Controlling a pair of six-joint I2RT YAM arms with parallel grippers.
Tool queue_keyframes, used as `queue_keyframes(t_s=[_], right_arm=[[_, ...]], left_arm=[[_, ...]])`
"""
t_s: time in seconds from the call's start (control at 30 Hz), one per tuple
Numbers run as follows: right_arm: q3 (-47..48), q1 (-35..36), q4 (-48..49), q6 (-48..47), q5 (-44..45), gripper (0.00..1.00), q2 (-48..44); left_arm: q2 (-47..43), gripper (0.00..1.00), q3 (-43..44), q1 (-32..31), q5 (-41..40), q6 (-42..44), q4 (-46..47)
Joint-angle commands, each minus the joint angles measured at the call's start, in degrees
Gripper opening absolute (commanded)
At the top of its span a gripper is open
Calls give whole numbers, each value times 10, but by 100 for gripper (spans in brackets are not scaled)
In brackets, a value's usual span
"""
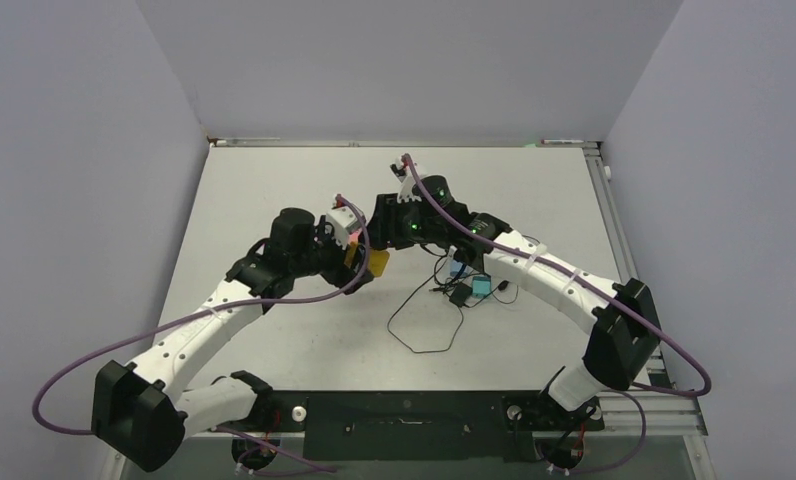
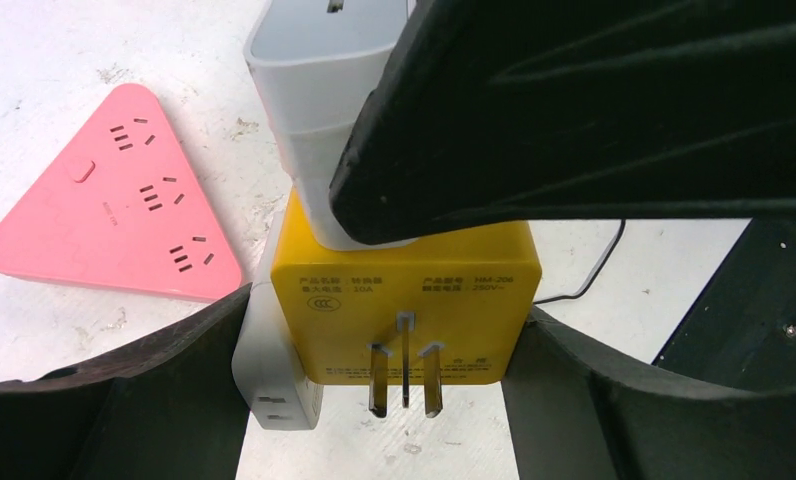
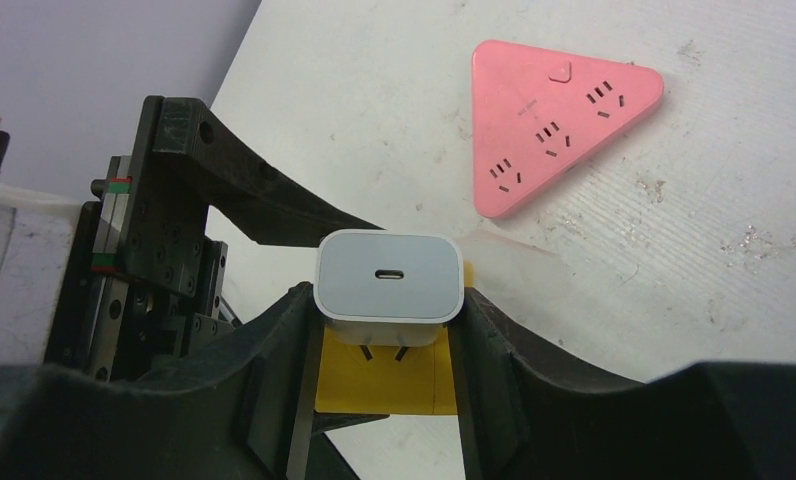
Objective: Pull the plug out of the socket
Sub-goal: Remove the plug from the socket.
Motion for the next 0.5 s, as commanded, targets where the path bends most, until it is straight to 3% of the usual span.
queue_keyframes(t_s=[0.0,0.47], right_arm=[[5,18,35,-38,21,5,1],[40,11,-2,-42,24,5,26]], left_arm=[[6,0,47,-1,72,-11,86],[17,0,45,1,71,-12,89]])
